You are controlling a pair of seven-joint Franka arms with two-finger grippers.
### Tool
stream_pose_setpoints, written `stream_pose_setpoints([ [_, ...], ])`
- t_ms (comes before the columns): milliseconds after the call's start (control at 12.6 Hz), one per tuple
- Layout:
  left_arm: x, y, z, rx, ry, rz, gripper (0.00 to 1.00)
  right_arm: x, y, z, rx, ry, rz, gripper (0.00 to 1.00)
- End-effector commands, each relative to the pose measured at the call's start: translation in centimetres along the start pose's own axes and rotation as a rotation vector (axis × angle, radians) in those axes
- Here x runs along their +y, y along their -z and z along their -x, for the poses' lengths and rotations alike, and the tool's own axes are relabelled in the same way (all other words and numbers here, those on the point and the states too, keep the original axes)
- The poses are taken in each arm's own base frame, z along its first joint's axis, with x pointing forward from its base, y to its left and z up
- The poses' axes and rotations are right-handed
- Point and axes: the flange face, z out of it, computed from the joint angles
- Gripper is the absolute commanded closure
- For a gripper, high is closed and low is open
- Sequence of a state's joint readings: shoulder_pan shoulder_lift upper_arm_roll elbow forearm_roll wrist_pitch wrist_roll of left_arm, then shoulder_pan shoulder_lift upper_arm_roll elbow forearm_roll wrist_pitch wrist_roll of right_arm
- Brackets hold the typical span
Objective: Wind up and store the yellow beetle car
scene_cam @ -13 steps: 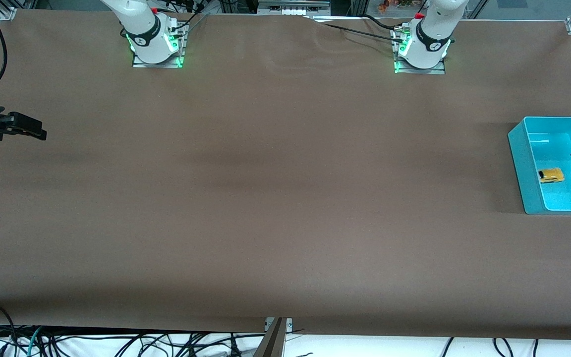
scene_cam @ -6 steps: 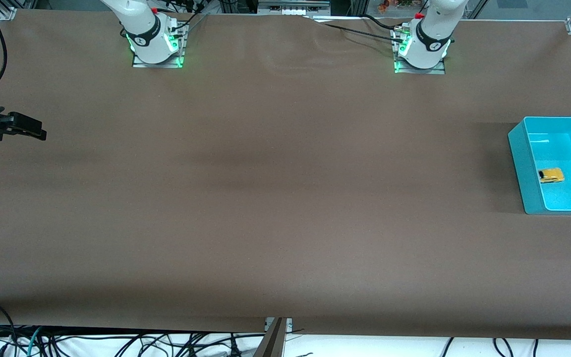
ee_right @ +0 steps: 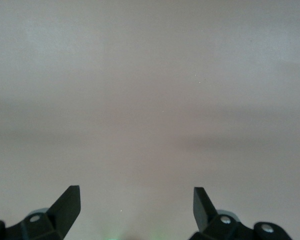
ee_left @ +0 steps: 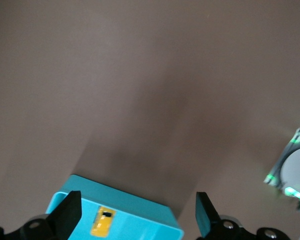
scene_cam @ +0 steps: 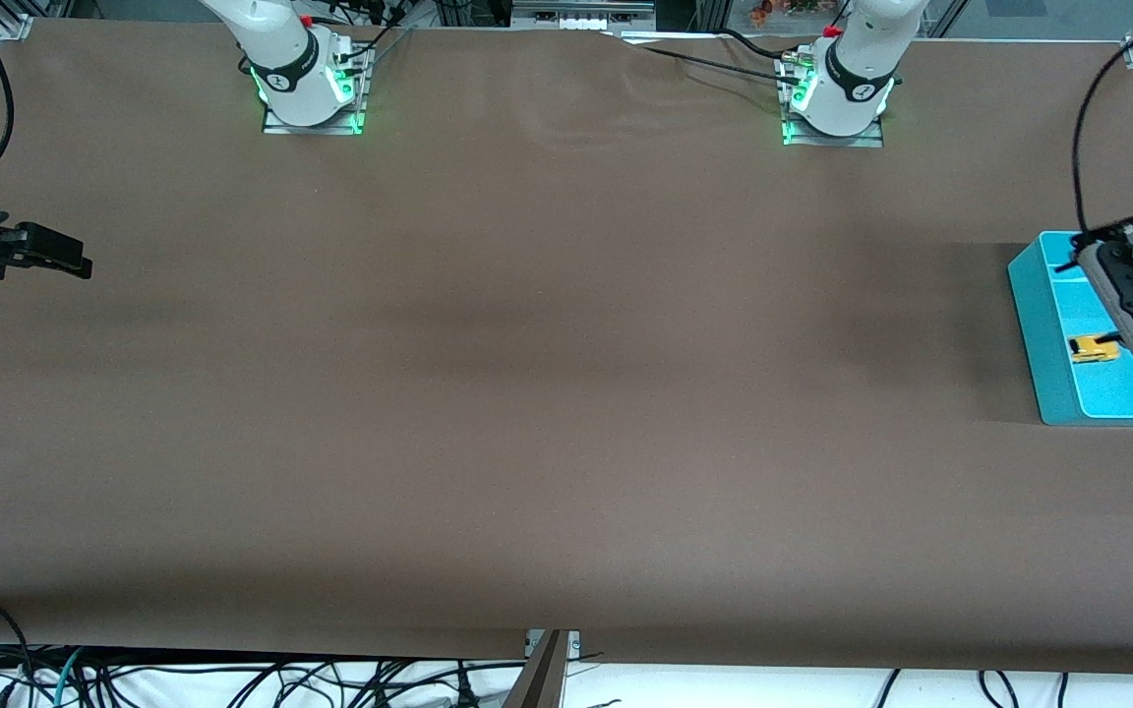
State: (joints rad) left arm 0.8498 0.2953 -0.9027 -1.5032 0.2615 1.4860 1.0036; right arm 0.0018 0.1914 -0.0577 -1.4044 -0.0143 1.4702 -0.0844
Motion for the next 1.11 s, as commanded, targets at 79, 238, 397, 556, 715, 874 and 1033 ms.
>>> stream_pose_setpoints([
  [79, 3.0, 3.2, -3.5, 0.03, 0.168, 0.006, 0.0, 0.3, 0.0, 0.1, 0.004, 0.011, 0.005, 0.0],
  [238, 5.3, 4.1, -6.2, 0.057, 0.277, 0.025, 0.0, 0.3, 0.0, 0.1, 0.004, 0.011, 0.004, 0.0],
  [397, 9.0, 5.8, -8.1, 0.054, 0.452, 0.02, 0.0, 0.3, 0.0, 0.1, 0.004, 0.011, 0.004, 0.0],
  [556, 9.4, 6.0, -8.4, 0.081, 0.592, 0.067, 0.0, 0.4, 0.0, 0.1, 0.004, 0.009, 0.004, 0.0],
  [715, 9.9, 6.0, -9.3, 0.077, 0.619, 0.072, 0.0, 0.4, 0.0, 0.1, 0.004, 0.009, 0.004, 0.0],
  [874, 8.8, 5.0, -9.1, 0.082, 0.678, 0.12, 0.0, 0.4, 0.0, 0.1, 0.004, 0.009, 0.004, 0.0],
  [1033, 9.4, 5.4, -8.9, 0.094, 0.831, 0.152, 0.0, 0.4, 0.0, 0.1, 0.006, 0.009, 0.004, 0.0],
])
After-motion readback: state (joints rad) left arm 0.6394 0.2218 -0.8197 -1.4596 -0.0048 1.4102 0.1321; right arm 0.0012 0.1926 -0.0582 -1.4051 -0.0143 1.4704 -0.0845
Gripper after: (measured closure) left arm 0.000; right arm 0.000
